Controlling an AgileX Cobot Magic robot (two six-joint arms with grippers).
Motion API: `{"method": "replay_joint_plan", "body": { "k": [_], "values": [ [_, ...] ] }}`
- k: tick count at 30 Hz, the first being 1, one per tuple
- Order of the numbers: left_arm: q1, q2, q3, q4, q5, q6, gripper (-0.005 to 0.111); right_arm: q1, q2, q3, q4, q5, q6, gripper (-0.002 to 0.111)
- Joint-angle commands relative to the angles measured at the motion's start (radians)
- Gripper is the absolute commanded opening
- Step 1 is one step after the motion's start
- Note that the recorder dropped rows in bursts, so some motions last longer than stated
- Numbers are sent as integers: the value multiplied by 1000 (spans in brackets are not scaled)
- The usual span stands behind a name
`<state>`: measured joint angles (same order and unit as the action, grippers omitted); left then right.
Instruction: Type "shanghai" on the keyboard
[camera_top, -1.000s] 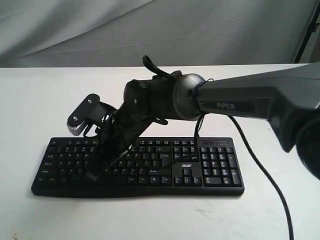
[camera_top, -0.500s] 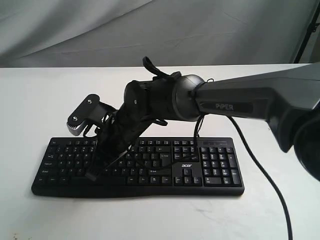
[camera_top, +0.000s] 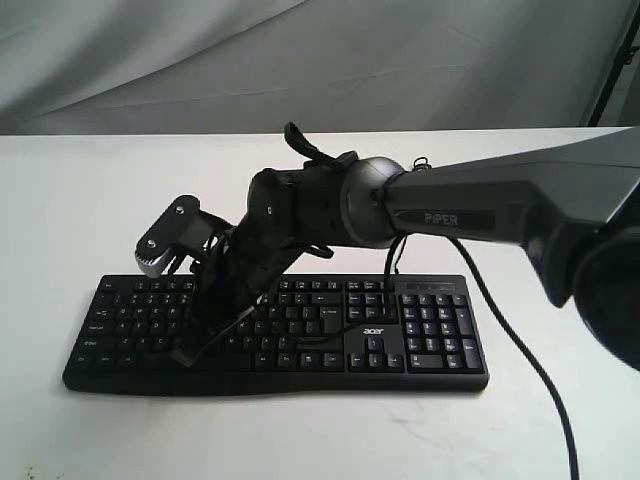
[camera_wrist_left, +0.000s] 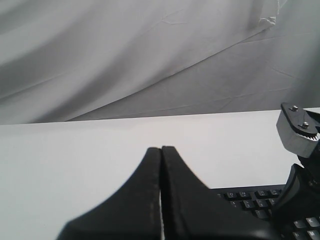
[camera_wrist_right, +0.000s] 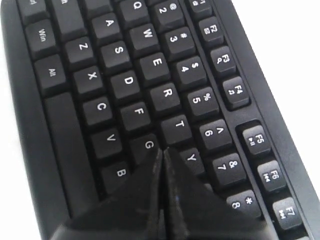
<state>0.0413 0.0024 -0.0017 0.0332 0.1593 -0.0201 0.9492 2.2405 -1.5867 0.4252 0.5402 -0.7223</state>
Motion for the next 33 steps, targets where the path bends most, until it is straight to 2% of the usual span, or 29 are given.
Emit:
{"method": "replay_joint_plan", "body": {
  "k": [1,20,26,33],
  "values": [
    [-6,-2,2,0,-6,-3,0,-5,0,9,9,-9,-8,0],
    [-6,-2,2,0,-6,-3,0,-5,23,20,23,-18,-10,0],
    [-6,-2,2,0,-6,-3,0,-5,-29,18,4,-18,-10,0],
    [-6,-2,2,0,-6,-3,0,27,10,-141,-26,27,-8,0]
  ]
}}
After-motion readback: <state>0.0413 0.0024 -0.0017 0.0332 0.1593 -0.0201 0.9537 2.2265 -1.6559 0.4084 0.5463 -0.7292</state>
